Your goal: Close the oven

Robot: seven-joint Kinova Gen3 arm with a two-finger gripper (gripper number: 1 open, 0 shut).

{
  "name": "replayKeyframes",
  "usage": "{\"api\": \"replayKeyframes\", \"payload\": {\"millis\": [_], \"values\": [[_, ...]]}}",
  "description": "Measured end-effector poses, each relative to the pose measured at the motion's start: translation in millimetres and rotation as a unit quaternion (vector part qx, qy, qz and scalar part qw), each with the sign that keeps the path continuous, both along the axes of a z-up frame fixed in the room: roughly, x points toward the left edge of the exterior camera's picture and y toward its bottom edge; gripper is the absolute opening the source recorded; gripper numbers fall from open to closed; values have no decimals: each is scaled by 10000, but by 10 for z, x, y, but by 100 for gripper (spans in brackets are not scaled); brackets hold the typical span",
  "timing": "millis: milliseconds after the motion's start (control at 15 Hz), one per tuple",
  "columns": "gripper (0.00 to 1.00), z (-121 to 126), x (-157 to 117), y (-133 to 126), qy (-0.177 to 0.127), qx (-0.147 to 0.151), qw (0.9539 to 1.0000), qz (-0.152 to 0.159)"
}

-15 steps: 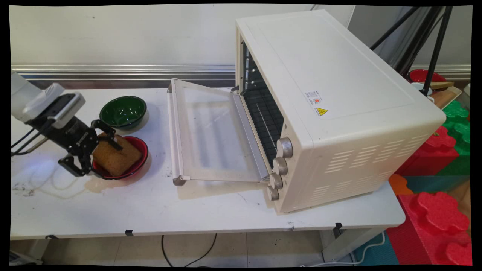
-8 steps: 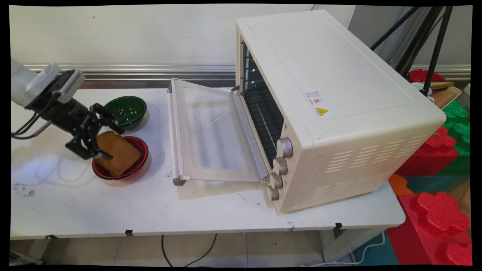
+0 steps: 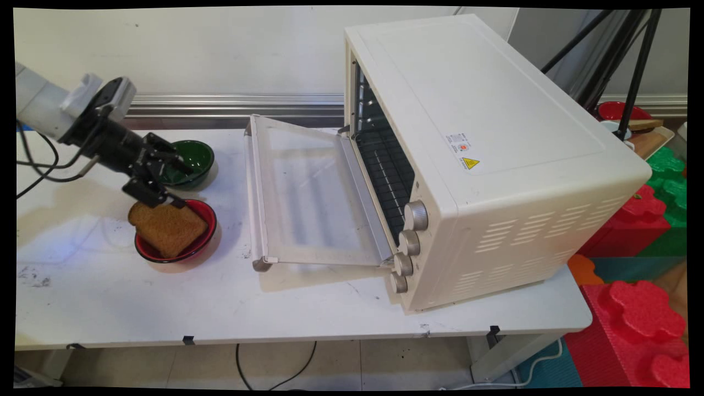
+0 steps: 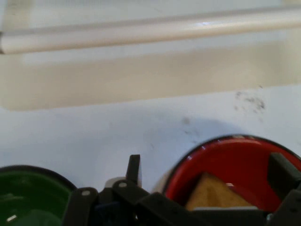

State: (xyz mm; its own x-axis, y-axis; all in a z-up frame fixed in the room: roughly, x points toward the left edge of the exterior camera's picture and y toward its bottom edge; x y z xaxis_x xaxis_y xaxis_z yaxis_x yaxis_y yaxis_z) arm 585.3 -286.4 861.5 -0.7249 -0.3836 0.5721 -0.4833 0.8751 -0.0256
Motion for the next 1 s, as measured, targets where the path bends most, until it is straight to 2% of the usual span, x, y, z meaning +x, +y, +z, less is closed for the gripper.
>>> {"api": "replayKeyframes", "payload": {"millis": [333, 733, 800, 1000], "values": [[100, -148, -92, -233, 153, -34, 9995, 259], [100, -397, -264, -404, 224, -6, 9991, 362], [0, -431, -290, -422, 237, -5, 9991, 364], [0, -518, -371, -477, 294, -22, 9989, 362]]}}
